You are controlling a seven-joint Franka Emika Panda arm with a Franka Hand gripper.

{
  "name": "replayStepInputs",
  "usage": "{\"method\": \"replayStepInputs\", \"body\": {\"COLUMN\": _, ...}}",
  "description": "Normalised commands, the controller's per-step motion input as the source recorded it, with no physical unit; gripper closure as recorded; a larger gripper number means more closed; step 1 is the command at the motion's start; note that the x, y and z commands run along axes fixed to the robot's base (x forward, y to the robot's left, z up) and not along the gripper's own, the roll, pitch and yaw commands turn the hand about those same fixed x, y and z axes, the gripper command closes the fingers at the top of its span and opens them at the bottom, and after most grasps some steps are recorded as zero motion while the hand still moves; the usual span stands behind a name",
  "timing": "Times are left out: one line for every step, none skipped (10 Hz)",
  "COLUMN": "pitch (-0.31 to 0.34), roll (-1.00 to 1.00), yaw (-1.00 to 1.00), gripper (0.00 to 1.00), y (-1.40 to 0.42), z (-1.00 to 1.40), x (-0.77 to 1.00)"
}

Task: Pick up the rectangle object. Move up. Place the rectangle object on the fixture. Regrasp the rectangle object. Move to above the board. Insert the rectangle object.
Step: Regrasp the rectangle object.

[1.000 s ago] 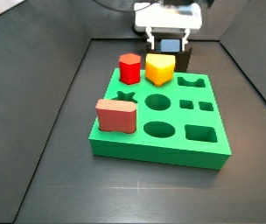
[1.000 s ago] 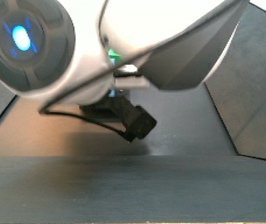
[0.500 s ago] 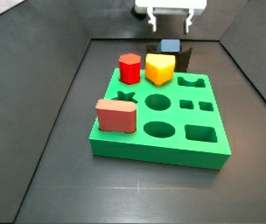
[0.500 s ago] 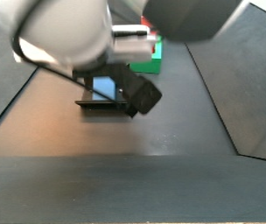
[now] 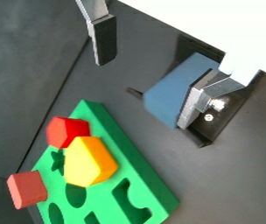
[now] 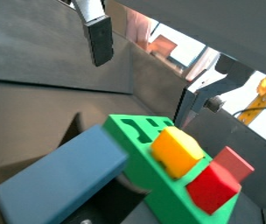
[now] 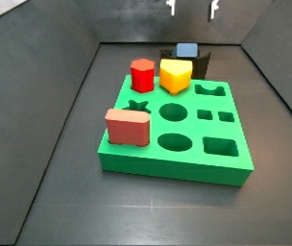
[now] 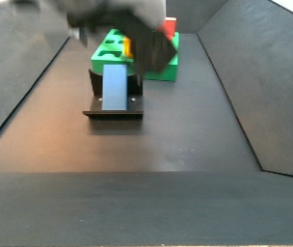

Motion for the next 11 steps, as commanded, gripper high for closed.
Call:
{"method": "replayStepInputs", "body": {"pitch": 0.037, "roll": 1.0, "yaw": 0.0, "gripper": 0.0, "y": -0.84, "z": 0.77, "x": -0.12}}
{"method": "replayStepInputs", "body": {"pitch": 0.034, "roll": 1.0, "yaw": 0.0, "gripper": 0.0, "y": -0.62, "z": 0.49, "x": -0.08}}
{"method": "replayStepInputs", "body": {"pitch": 0.033, "roll": 1.0, "yaw": 0.0, "gripper": 0.0, "y": -0.5, "z": 0.34, "x": -0.06}}
{"method": "replayStepInputs", "body": {"pitch": 0.028, "roll": 1.0, "yaw": 0.0, "gripper": 0.0, "y": -0.25, "z": 0.05, "x": -0.04}}
{"method": "replayStepInputs", "body": {"pitch": 0.026, "roll": 1.0, "yaw": 0.0, "gripper": 0.0, "y": -0.07, "z": 0.01, "x": -0.03}}
{"method": "replayStepInputs", "body": {"pitch": 0.025, "roll": 1.0, "yaw": 0.0, "gripper": 0.0, "y": 0.0, "z": 0.03, "x": -0.03}}
{"method": "replayStepInputs", "body": {"pitch": 0.021, "roll": 1.0, "yaw": 0.0, "gripper": 0.0, "y": -0.01, "z": 0.02, "x": -0.03}}
{"method": "replayStepInputs", "body": {"pitch": 0.014, "roll": 1.0, "yaw": 0.0, "gripper": 0.0, "y": -0.03, "z": 0.0, "x": -0.03}}
{"method": "replayStepInputs", "body": {"pitch": 0.009, "roll": 1.0, "yaw": 0.0, "gripper": 0.0, "y": -0.03, "z": 0.01, "x": -0.03}}
{"method": "replayStepInputs", "body": {"pitch": 0.001, "roll": 1.0, "yaw": 0.0, "gripper": 0.0, "y": -0.02, "z": 0.01, "x": -0.03}}
{"method": "replayStepInputs", "body": {"pitch": -0.003, "roll": 1.0, "yaw": 0.0, "gripper": 0.0, "y": -0.02, "z": 0.0, "x": -0.03}}
